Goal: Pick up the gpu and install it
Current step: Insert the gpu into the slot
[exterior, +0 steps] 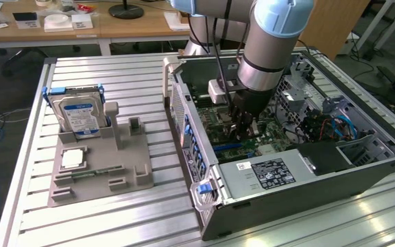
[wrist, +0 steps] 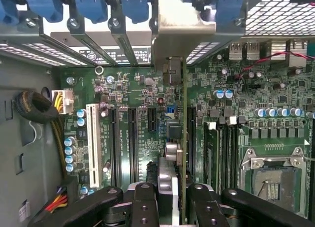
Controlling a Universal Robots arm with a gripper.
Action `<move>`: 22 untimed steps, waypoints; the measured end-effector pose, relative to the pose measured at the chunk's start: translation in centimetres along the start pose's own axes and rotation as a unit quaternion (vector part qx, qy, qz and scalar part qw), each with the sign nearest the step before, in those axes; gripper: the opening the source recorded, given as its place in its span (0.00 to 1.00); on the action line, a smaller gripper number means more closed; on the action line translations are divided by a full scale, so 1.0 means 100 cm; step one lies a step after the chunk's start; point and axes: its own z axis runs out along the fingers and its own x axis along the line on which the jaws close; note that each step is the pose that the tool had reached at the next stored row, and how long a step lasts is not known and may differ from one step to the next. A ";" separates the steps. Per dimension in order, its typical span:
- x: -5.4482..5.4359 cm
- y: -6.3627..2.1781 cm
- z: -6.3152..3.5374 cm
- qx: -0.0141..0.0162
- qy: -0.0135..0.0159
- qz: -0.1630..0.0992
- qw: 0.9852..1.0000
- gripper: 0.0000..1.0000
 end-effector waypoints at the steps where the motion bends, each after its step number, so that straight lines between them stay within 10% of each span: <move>1: 0.000 0.0004 0.0008 0.000 0.000 0.000 1.000 0.28; 22: 0.001 0.0060 0.0090 -0.004 0.000 0.000 1.000 0.28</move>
